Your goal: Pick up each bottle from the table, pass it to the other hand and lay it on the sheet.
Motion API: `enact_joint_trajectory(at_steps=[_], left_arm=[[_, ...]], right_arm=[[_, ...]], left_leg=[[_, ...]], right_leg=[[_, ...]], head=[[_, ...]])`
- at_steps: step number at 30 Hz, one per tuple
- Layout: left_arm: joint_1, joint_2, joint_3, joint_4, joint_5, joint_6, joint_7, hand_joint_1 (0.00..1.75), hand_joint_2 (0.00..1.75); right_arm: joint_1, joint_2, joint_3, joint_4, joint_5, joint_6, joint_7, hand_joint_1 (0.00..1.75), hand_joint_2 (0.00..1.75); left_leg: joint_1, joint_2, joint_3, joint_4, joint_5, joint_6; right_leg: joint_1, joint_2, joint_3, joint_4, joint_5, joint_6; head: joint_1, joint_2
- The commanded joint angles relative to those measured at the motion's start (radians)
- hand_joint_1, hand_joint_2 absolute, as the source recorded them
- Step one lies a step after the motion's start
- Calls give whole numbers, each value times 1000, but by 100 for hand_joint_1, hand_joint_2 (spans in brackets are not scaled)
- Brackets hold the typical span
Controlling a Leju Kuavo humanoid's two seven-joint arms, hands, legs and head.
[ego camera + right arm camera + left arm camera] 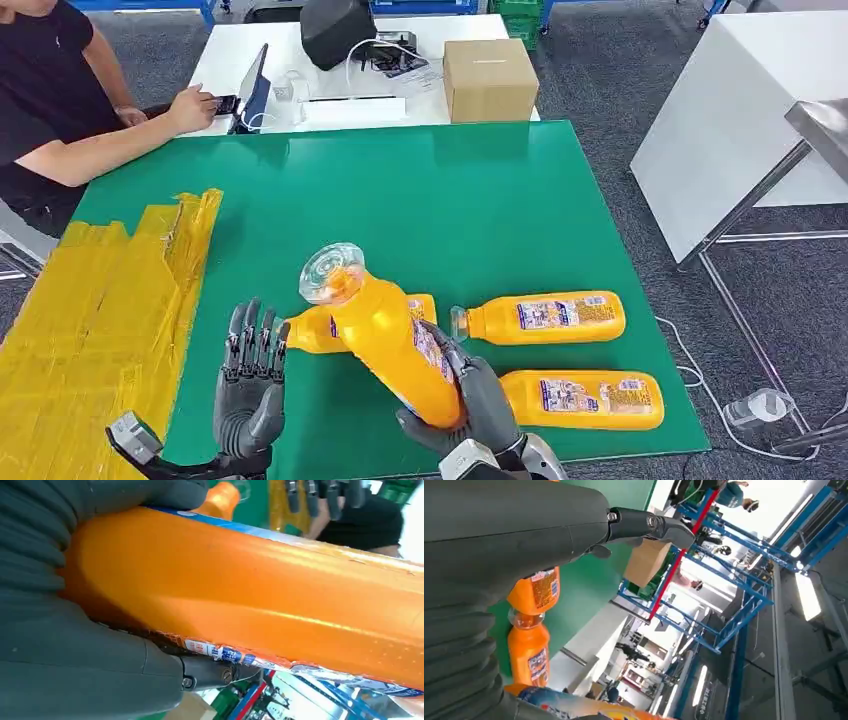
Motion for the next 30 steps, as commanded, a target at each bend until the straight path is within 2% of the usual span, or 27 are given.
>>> enact_joint_trajectory(at_steps=[1, 8, 15, 25, 30], left_arm=[[-36, 35, 5, 38, 7, -10, 18, 0, 175], [-43, 35, 0, 43, 6, -15, 27, 0, 175], [-67, 47, -29, 71, 6, -37, 46, 0, 175], [-90, 73, -78, 106, -20, -56, 44, 0, 175], [-99, 93, -97, 139, -61, -43, 32, 0, 175]], right_arm=[[-113, -12, -56, 96, 56, 71, 46, 175, 175], [-137, 1, -28, 143, 88, 88, 67, 175, 175], [-274, 71, 111, 342, 160, 119, 121, 175, 175], [-388, 134, 233, 495, 166, 139, 152, 175, 175], [-419, 142, 295, 496, 164, 147, 156, 175, 175]], left_leg=[[0, 3, 2, -1, 0, 0], [1, 2, 3, -2, 0, 0], [0, 4, 2, -2, 1, 0], [1, 4, 3, -2, 1, 0], [0, 2, 1, -2, 1, 0]], right_leg=[[1, 1, 2, -2, 1, -1], [1, 0, 3, -2, 1, -1], [1, 3, 1, -2, 2, -1], [1, 3, 2, -2, 1, -1], [1, 1, 1, -1, 1, -1]], head=[[0, 0], [0, 0], [0, 0], [0, 0], [0, 0]])
